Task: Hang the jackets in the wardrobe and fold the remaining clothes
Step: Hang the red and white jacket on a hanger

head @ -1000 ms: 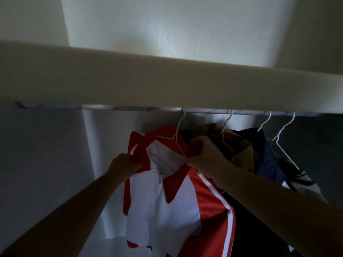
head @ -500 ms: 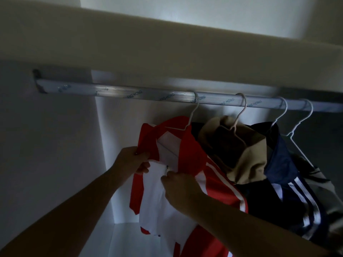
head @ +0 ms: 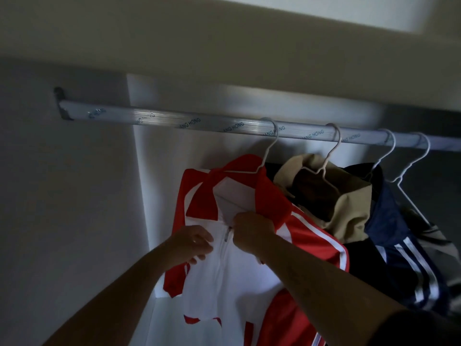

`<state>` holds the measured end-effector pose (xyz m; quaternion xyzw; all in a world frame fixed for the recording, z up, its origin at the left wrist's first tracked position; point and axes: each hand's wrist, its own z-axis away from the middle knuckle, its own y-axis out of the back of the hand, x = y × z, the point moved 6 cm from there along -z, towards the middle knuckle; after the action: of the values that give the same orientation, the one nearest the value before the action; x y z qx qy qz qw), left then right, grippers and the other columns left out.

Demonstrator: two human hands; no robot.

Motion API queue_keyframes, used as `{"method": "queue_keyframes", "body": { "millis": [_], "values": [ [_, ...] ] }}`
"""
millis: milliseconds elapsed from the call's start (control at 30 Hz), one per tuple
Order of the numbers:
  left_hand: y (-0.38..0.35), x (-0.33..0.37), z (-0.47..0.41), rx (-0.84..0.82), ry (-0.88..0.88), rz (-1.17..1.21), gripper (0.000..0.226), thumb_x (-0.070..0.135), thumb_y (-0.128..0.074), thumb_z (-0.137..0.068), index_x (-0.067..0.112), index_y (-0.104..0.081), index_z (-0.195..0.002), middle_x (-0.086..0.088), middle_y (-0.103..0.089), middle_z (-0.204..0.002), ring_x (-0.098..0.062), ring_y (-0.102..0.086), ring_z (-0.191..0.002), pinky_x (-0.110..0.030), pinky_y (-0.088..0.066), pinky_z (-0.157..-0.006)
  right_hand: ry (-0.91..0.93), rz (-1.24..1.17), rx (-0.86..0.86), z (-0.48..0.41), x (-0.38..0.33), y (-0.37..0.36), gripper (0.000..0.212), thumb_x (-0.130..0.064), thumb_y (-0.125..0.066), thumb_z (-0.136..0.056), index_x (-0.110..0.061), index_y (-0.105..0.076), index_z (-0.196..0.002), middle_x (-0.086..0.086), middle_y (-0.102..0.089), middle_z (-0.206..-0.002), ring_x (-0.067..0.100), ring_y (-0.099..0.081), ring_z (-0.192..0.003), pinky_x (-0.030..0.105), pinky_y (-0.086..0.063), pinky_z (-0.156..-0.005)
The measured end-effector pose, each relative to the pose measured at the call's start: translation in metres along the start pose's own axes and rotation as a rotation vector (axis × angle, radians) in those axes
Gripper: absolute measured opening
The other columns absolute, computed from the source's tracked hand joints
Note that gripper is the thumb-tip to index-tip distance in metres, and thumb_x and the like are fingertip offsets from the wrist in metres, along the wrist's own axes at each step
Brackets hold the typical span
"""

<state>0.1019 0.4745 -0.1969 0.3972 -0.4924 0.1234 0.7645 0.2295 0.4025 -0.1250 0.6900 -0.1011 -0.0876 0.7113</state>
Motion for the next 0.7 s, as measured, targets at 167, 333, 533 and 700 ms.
{"method": "queue_keyframes", "body": {
  "millis": [167,333,533,700],
  "values": [
    [-0.024,0.011,-0.003,0.222,-0.175,-0.064,0.013,0.029,-0.072,-0.083,0.028,-0.059,-0.085,0.012,-0.064,-0.084,-0.002,-0.061,-0.064,-0.009,-0.042,-0.051,0.093,-0.036,-0.070,-0.002,0.005,-0.002,0.023,-0.018,-0.048,-0.097,-0.021,-0.047,-0.074,-0.005,-0.047,-0.066,0.012,-0.051,-0.062,0.025,-0.049,-0.061],
    [-0.036,0.021,0.000,0.316,-0.352,-0.141,0.015,0.031,-0.067,-0.086,0.035,-0.057,-0.075,0.021,-0.062,-0.073,0.009,-0.059,-0.069,-0.008,-0.044,-0.062,0.111,-0.040,-0.069,0.002,0.016,-0.002,0.033,-0.012,-0.045,-0.097,-0.025,-0.042,-0.067,-0.008,-0.042,-0.062,0.008,-0.042,-0.053,0.019,-0.034,-0.049],
    [-0.042,0.027,0.005,0.361,-0.427,-0.179,0.016,0.025,-0.060,-0.092,0.027,-0.057,-0.077,0.024,-0.056,-0.066,0.011,-0.058,-0.061,-0.004,-0.042,-0.058,0.210,-0.042,-0.025,0.013,0.017,0.004,0.041,-0.015,-0.039,-0.100,-0.030,-0.034,-0.062,-0.012,-0.032,-0.062,0.003,-0.032,-0.053,0.019,-0.032,-0.051],
    [-0.044,0.017,0.006,0.270,-0.321,-0.070,0.027,0.011,-0.054,-0.092,0.021,-0.051,-0.067,0.011,-0.052,-0.046,-0.001,-0.053,-0.043,-0.010,-0.043,-0.051,0.274,0.037,0.127,0.024,0.015,0.002,0.022,-0.025,-0.040,-0.101,-0.019,-0.061,-0.097,-0.010,-0.049,-0.069,0.013,-0.053,-0.068,0.025,-0.048,-0.065]
  ]
}}
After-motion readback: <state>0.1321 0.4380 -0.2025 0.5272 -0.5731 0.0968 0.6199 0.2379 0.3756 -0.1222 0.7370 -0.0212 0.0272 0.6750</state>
